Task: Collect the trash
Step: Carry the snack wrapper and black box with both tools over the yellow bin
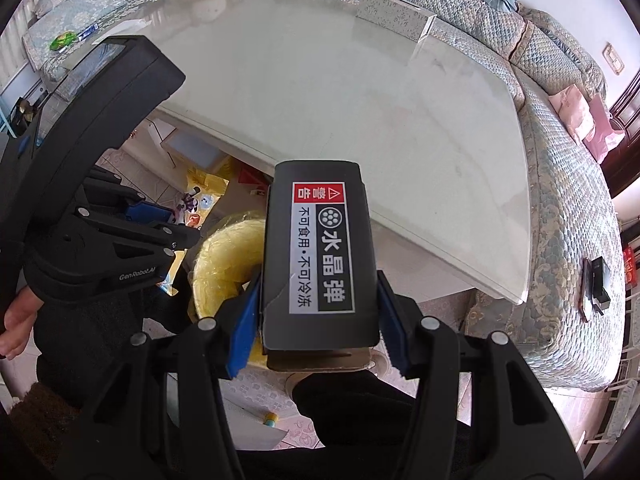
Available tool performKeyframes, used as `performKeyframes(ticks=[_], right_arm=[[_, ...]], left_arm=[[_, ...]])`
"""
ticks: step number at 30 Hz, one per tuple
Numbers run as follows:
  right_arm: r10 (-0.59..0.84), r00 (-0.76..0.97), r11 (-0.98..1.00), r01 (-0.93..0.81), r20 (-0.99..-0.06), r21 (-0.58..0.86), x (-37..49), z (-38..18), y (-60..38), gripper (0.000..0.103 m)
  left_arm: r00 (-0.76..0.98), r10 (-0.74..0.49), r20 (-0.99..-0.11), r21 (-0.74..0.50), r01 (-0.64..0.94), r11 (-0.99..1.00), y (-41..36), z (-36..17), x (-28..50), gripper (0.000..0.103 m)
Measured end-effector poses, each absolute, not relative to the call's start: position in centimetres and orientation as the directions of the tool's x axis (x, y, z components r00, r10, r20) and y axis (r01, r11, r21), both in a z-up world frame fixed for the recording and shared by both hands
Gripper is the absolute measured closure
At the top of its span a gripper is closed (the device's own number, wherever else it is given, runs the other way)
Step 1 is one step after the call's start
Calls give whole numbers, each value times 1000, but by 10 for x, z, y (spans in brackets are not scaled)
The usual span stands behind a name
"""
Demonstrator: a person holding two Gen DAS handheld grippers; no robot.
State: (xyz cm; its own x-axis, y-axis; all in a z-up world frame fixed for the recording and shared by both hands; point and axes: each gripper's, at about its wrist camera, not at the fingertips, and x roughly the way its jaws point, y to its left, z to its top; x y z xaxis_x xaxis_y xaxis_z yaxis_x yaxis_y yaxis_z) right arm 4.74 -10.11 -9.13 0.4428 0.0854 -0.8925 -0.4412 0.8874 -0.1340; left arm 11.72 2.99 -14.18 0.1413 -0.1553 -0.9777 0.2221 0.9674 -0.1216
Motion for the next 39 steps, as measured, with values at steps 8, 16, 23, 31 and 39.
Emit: performKeyframes(ticks=[8, 16, 23, 31, 39], right_arm=[[94, 390, 886, -452, -916, -102, 57, -135, -100, 50], [91, 346, 889, -450, -934, -80, 65, -176, -103, 50], [88, 304, 897, -438, -949, -57, 79, -216, -105, 50], [98, 261, 901, -433, -960, -25, 91, -252, -101, 50], [101, 230, 905, -425, -968, -7, 99, -281, -95, 50]], left_arm=[[104, -133, -986, -110, 195, 975, 28, -192, 115, 84], [98, -149, -984, -128, 195, 972, 20, -228, 114, 84], [57, -150, -987, -139, 169, 976, 20, -264, 118, 84], [-11, -156, -988, -156, 131, 979, 25, -303, 122, 84], [-38, -156, -987, -159, 95, 983, 29, -326, 129, 84]])
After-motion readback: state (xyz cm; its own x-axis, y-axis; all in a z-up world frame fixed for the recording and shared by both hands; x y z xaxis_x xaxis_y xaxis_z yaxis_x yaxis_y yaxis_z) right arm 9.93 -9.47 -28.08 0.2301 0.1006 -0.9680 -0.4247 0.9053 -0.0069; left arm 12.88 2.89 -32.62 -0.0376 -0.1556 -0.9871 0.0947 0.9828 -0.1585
